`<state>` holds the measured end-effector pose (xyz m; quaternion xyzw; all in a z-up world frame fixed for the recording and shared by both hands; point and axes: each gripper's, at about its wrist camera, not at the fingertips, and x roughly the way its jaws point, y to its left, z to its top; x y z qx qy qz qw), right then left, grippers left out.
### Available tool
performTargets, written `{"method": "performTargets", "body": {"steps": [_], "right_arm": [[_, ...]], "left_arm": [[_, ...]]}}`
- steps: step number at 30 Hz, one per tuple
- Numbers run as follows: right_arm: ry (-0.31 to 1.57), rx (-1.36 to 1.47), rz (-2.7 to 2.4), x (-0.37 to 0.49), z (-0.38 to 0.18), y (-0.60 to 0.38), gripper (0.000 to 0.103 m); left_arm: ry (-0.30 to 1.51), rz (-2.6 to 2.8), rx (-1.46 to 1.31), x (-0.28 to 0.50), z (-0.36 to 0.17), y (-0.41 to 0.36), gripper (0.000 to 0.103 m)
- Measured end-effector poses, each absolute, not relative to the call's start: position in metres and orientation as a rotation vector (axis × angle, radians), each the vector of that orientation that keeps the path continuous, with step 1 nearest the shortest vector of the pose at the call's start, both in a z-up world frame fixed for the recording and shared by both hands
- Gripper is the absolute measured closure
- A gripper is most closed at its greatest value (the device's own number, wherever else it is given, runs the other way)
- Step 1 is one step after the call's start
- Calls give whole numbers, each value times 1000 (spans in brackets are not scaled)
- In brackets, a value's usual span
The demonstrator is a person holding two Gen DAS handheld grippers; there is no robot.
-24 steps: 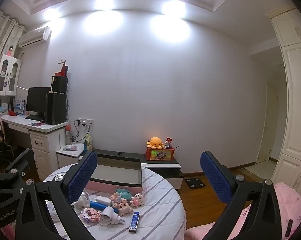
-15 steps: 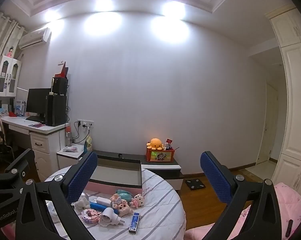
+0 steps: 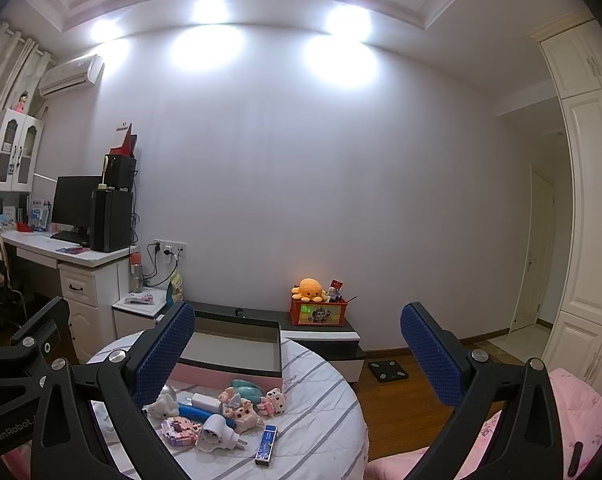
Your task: Organize rigid objects
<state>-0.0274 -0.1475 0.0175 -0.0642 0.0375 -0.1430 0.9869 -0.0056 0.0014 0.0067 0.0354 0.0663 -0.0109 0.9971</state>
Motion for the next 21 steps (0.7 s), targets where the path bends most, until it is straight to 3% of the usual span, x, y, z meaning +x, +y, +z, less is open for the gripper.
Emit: {"method": "performTargets", "body": {"steps": [21], "right_arm": [[66,-139,-294,-31,20,-147,0]], "left_arm": [[115,-21,77,-11,7,1,0]]}}
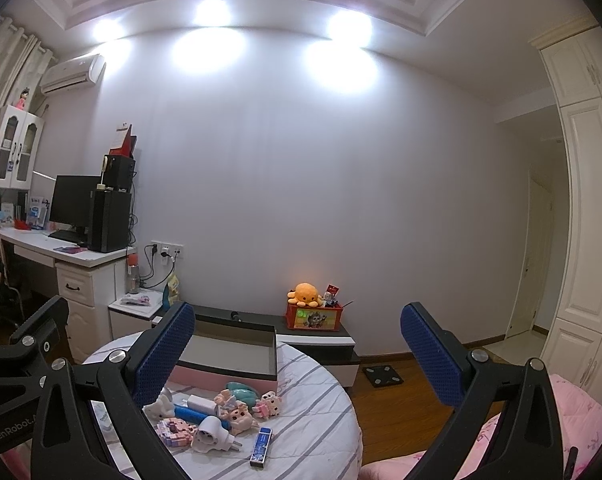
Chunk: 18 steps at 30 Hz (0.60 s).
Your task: Organize rigid objects
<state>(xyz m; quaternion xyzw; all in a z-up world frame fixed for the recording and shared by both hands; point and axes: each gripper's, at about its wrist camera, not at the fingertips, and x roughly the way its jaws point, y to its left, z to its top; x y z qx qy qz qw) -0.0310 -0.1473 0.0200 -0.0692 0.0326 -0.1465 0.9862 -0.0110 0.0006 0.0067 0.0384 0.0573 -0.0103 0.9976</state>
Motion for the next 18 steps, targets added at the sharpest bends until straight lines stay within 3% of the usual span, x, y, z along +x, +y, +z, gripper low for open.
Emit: {"method": "performTargets", "body": {"steps": [18], "right_arm": [[66,-141,-296,-31,24,-148,0]], "left_arm": [[111,-19,79,-14,9,1,0]]}}
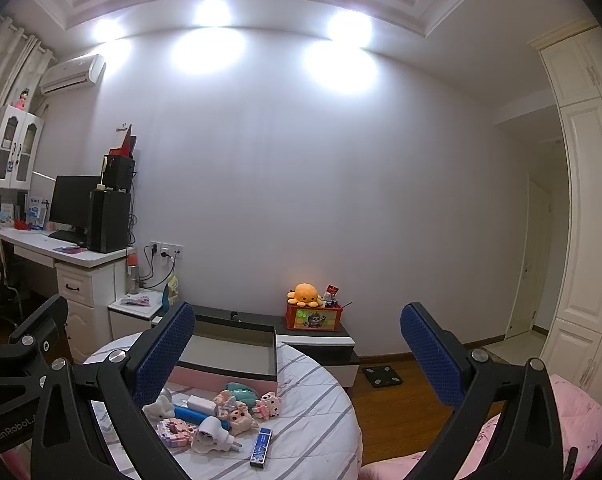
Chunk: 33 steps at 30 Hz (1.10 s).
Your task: Organize rigid objects
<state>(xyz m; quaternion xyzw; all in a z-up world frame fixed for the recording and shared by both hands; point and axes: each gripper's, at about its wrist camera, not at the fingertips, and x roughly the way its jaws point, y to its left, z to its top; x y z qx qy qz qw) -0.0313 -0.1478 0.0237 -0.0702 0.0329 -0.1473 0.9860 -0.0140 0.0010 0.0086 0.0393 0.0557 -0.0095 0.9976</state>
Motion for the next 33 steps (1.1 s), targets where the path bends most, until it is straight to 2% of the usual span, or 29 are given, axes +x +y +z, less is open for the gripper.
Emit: {"method": "performTargets", "body": {"steps": [33], "right_arm": [[75,-139,-299,-28,20,-146,0]], "left_arm": [[104,-15,82,-18,10,3,0]]}}
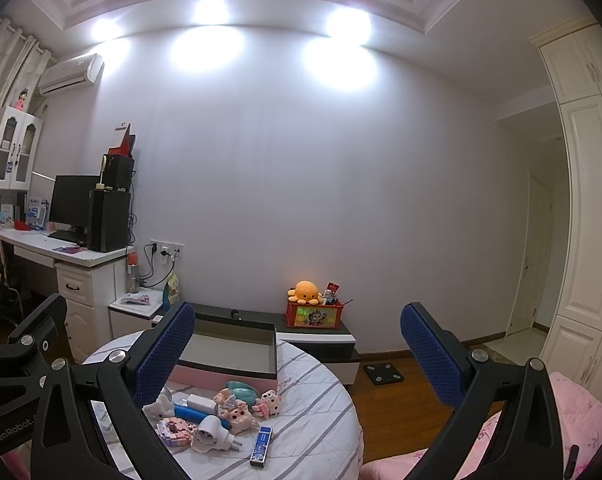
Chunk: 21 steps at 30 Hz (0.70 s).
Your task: Organize rigid objects
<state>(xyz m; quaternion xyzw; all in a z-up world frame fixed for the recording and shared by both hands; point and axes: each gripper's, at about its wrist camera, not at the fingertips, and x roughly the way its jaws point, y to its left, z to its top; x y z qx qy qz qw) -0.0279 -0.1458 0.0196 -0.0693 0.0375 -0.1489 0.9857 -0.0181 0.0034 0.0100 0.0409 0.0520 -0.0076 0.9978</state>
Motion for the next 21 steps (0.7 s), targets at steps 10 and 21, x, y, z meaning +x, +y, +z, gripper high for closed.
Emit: {"method": "performTargets", "body": {"steps": [10,21], "right_arm": [[86,-142,-309,-23,17,-146,0],[158,-136,-338,-3,7,-157,0]], "left_arm": [[117,-21,87,-14,10,1,0],[195,-69,96,13,3,-9,0]]}}
